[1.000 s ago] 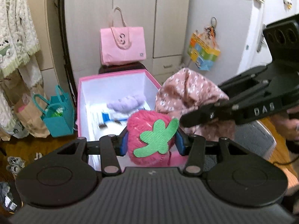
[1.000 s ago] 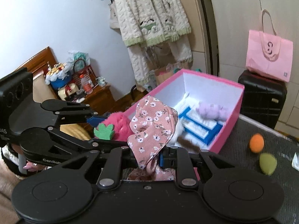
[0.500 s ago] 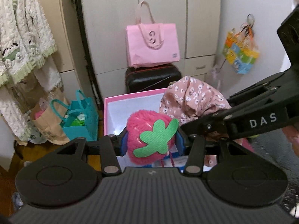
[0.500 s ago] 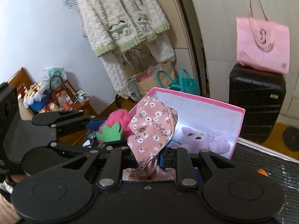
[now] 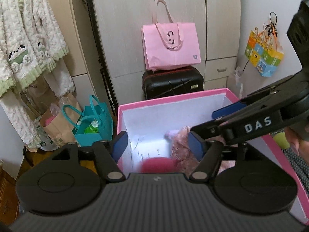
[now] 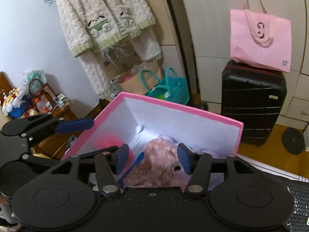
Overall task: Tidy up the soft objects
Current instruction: 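Lower the pink ball into the box and open the left gripper while the right releases the scrunchie, then withdraw both grippers from the box toward the orange ball and green sponge, then grasp the orange ball with the left gripper while the right grasps the green sponge, then carry the orange ball and green sponge in both grippers over the box, then lower both items into the box and open both grippers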
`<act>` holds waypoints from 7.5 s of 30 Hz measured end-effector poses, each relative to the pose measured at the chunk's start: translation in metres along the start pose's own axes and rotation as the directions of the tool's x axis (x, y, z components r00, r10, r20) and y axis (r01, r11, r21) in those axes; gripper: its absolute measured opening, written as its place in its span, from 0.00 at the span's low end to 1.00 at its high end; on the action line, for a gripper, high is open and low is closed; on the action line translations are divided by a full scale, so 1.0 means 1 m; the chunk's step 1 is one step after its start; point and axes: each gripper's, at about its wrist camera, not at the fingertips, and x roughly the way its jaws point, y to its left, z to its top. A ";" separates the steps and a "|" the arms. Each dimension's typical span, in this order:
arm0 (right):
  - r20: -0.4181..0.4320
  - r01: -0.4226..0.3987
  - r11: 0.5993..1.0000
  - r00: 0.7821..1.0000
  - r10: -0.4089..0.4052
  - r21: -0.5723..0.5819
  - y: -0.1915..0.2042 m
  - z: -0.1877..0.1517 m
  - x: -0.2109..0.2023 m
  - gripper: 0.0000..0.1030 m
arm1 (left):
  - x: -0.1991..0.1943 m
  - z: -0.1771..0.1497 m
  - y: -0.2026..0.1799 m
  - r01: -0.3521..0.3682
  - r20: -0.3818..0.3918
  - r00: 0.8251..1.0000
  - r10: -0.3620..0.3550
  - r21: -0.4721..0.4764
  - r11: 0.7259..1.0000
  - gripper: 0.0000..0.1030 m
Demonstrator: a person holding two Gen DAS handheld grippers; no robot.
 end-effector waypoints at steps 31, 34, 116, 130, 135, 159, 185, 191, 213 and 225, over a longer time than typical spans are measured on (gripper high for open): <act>0.156 0.033 0.969 0.988 0.005 -0.245 0.066 -0.083 -0.196 0.61 | -0.191 -0.022 -0.081 0.039 0.110 0.992 -0.069 0.256 0.966 0.75; 0.155 0.026 0.971 0.988 0.011 -0.239 0.063 -0.093 -0.208 0.61 | -0.198 -0.025 -0.091 0.067 0.101 0.990 -0.097 0.273 0.960 0.77; 0.160 0.097 0.951 0.986 -0.051 -0.292 -0.149 -0.164 -0.082 0.39 | 0.088 -0.012 -0.244 -0.122 -0.060 0.992 0.114 -0.145 0.982 0.34; 0.166 0.084 0.985 0.984 -0.058 -0.154 -0.125 -0.176 -0.146 0.38 | -0.003 -0.025 -0.238 -0.005 0.093 0.996 0.018 -0.140 0.990 0.34; 0.150 0.097 0.991 0.985 -0.083 -0.091 -0.121 -0.190 -0.163 0.39 | -0.034 -0.037 -0.231 0.053 0.116 0.993 -0.037 -0.140 0.989 0.34; 0.068 0.113 0.994 0.991 -0.112 -0.011 -0.076 -0.254 -0.223 0.39 | -0.121 -0.108 -0.193 0.332 -0.032 0.941 -0.336 -0.105 0.938 0.33; 0.000 -0.133 0.985 0.991 0.134 -0.110 0.017 -0.244 -0.220 0.40 | -0.193 -0.122 -0.098 0.309 -0.172 0.935 -0.308 -0.025 0.951 0.33; 0.030 -0.138 0.973 0.989 0.146 -0.186 0.044 -0.209 -0.208 0.40 | -0.204 -0.103 -0.090 0.315 -0.096 0.946 -0.310 0.038 0.948 0.33; 0.055 0.039 0.940 0.998 -0.021 -0.338 0.071 -0.109 -0.088 0.43 | -0.086 -0.064 -0.008 0.318 -0.092 0.938 -0.334 -0.150 0.936 0.35; 0.147 -0.001 0.971 0.988 0.037 -0.238 0.048 -0.107 -0.106 0.49 | -0.084 -0.074 -0.013 0.311 -0.075 0.941 -0.329 -0.188 0.932 0.59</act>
